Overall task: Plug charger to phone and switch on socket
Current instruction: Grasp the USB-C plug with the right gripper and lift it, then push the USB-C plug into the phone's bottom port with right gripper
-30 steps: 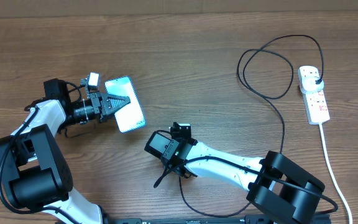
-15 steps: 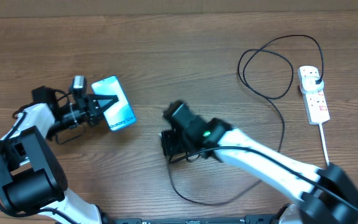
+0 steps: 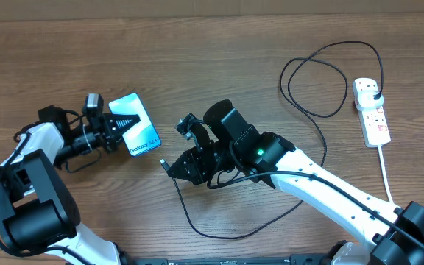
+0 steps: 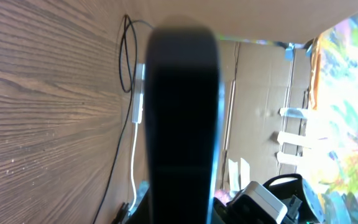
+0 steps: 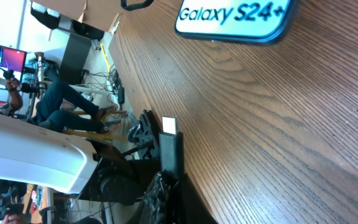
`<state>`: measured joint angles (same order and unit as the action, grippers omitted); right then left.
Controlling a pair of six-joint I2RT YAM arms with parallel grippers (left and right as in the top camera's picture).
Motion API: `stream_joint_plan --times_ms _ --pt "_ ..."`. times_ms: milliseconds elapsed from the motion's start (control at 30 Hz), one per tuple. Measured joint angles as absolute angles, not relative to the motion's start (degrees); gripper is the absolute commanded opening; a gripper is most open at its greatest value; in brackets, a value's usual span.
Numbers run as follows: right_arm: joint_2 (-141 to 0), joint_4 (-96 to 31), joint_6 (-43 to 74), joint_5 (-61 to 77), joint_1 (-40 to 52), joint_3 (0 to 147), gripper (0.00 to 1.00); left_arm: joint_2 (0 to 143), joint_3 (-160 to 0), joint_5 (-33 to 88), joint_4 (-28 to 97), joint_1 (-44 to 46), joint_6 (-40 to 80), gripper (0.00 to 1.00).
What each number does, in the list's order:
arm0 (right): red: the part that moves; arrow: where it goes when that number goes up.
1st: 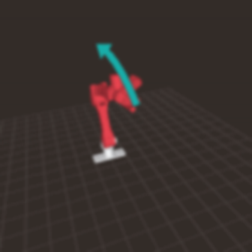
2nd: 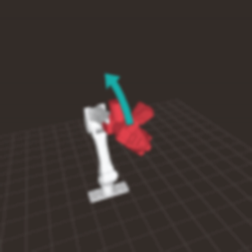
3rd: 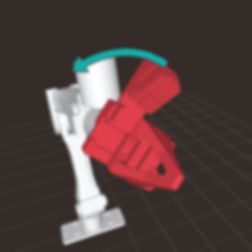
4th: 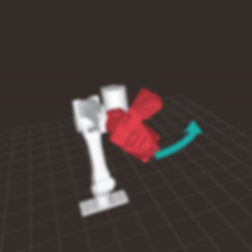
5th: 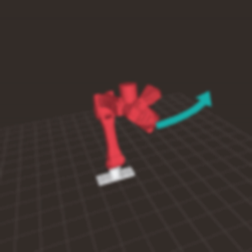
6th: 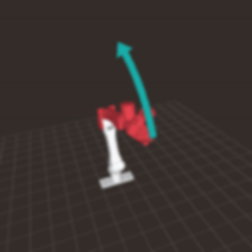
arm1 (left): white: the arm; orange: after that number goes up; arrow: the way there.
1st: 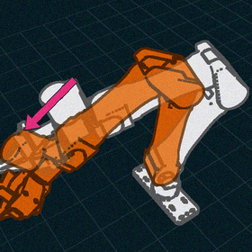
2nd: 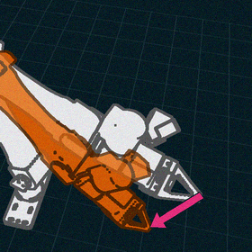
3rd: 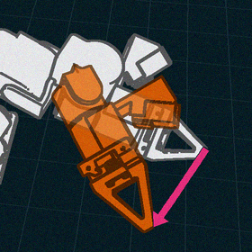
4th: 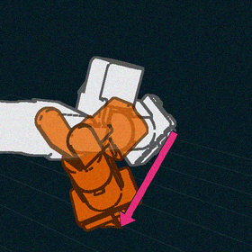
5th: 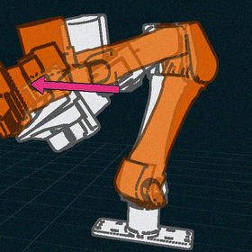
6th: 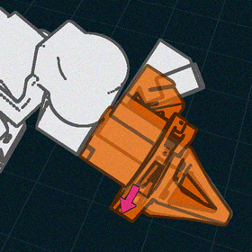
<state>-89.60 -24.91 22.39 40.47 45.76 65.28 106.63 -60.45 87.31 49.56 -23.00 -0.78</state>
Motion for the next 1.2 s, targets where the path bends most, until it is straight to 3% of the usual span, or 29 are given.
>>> stream_joint_plan --times_ms 533,1200 --pt "-89.60 -24.88 31.57 37.67 47.48 65.28 0.04 106.63 -60.45 87.48 47.46 -16.12 4.45 0.04" --pt "-89.60 -23.59 38.39 26.92 49.67 65.25 0.04 106.63 -60.45 87.55 44.62 -15.66 10.00 0.04"
